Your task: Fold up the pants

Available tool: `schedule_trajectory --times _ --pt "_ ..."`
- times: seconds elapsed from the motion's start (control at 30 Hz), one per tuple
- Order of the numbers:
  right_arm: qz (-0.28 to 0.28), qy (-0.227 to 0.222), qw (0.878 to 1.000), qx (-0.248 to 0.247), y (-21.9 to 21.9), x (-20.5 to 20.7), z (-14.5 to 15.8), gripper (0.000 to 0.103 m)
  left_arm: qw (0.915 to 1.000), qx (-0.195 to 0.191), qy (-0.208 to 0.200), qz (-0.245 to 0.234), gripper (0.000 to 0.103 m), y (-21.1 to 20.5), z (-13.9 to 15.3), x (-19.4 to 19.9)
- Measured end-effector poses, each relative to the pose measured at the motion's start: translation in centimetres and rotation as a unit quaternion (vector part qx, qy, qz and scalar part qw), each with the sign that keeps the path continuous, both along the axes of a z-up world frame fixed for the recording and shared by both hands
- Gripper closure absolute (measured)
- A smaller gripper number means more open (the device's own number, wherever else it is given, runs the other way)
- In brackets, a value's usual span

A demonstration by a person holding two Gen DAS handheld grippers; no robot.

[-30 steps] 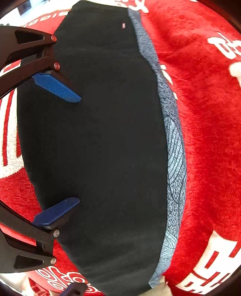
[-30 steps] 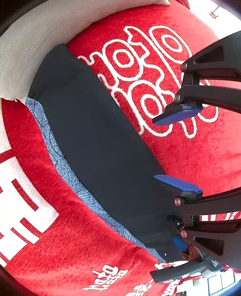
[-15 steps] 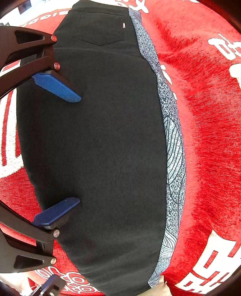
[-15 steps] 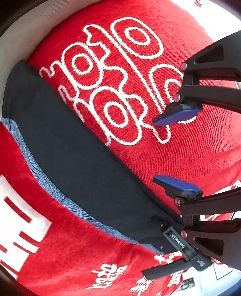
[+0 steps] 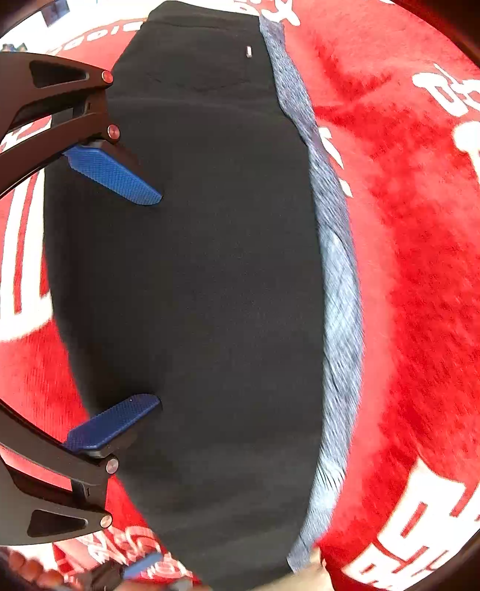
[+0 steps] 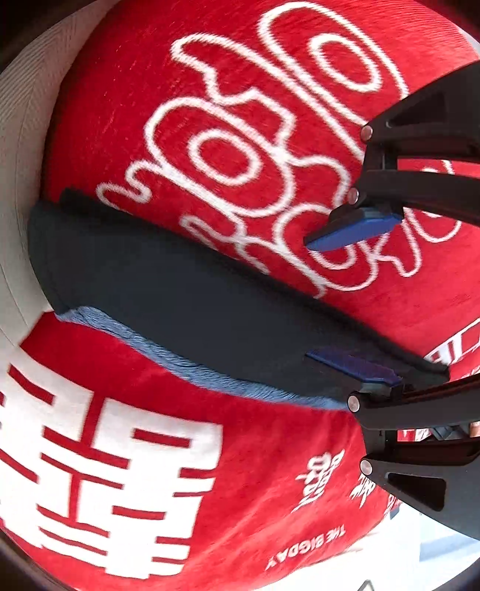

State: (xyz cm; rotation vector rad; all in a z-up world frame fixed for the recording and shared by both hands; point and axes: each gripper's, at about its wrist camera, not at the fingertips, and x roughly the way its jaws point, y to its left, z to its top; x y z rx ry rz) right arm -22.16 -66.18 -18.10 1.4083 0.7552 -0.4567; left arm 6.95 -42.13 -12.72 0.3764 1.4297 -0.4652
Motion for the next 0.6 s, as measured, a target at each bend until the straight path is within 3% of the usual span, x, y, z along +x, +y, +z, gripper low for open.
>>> schedule_trajectory --times 0.13,0.33,0.6 --pt "-0.005 -0.026 1.000 0.001 -1.1 -0.6 -0.3 0.044 0.9991 -0.020 -0.016 -0.035 0.000 -4.1 1.3 -1.3" --pt "-0.032 -0.050 0.998 0.007 -2.6 -0.6 -0.9 0.044 0.9986 -0.023 -0.028 -0.039 0.000 -9.7 -0.5 -2.5" --pt "-0.054 -0.099 0.994 -0.012 -4.3 0.6 -1.6 0.044 0.9977 -0.028 -0.050 -0.038 0.000 -10.4 -1.7 -3.1"
